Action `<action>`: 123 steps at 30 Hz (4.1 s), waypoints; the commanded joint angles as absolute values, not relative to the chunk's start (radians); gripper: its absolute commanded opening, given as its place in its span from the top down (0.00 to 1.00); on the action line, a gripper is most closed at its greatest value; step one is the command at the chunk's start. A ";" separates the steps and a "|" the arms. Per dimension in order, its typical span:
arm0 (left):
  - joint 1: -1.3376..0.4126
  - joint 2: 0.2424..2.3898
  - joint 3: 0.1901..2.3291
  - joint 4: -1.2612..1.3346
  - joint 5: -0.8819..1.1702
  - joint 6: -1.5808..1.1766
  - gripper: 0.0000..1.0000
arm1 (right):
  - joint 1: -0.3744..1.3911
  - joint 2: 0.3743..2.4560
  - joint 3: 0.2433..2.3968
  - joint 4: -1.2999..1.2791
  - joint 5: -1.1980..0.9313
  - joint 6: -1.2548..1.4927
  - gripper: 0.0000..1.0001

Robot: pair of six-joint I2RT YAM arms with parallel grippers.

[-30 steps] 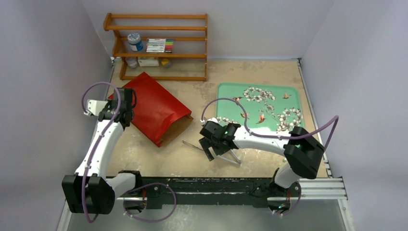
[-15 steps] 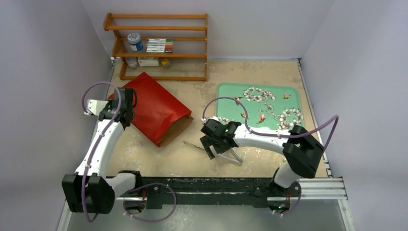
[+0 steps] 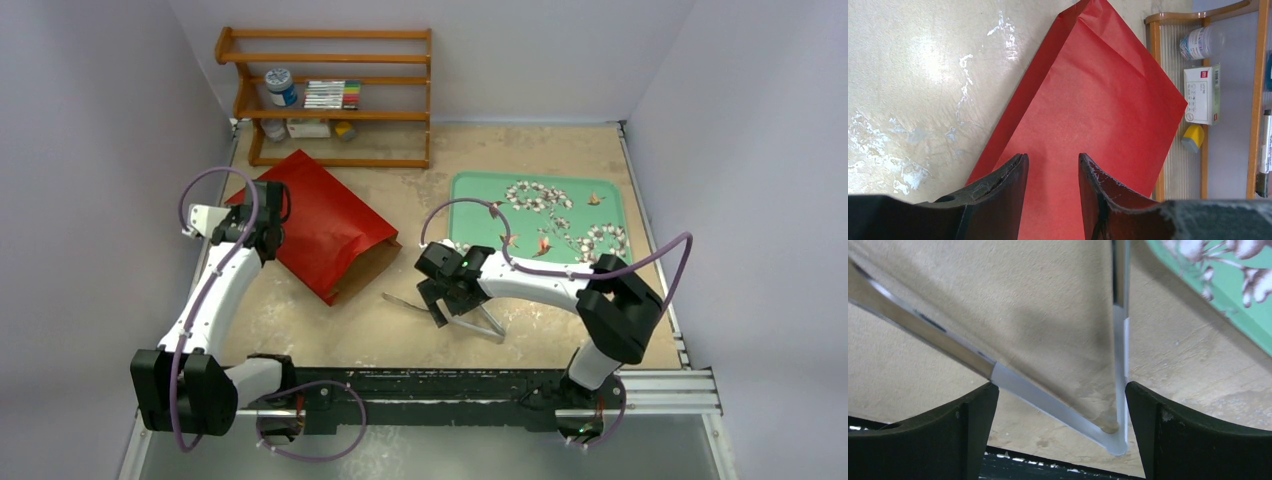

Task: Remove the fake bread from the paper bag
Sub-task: Adjust the clamp at the center of the board, then pick up the clamp at the center of the board.

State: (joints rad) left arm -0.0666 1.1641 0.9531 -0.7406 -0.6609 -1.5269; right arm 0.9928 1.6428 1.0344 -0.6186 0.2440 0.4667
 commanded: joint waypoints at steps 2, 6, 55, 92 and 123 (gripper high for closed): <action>-0.071 1.167 1.002 -0.706 -0.696 -1.524 0.59 | 0.945 1.625 1.074 -0.633 0.247 0.442 0.00; -0.071 1.175 1.007 -0.704 -0.696 -1.518 0.59 | 0.932 1.636 1.069 -0.627 0.232 0.436 0.00; -0.071 1.217 1.016 -0.673 -0.698 -1.516 0.58 | 1.191 1.709 1.236 -0.560 0.017 0.366 1.00; -0.071 1.188 0.987 -0.653 -0.701 -1.479 0.57 | 1.115 1.948 1.359 -0.466 0.017 0.115 1.00; -0.071 1.204 1.038 -0.674 -0.712 -1.445 0.57 | 1.048 1.628 1.111 -0.472 0.103 0.277 0.00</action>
State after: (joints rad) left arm -0.0669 1.2018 0.9913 -0.6792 -0.6834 -1.4723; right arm 1.0592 1.6440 1.1313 -0.4950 0.1040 0.2478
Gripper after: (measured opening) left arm 0.423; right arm 0.970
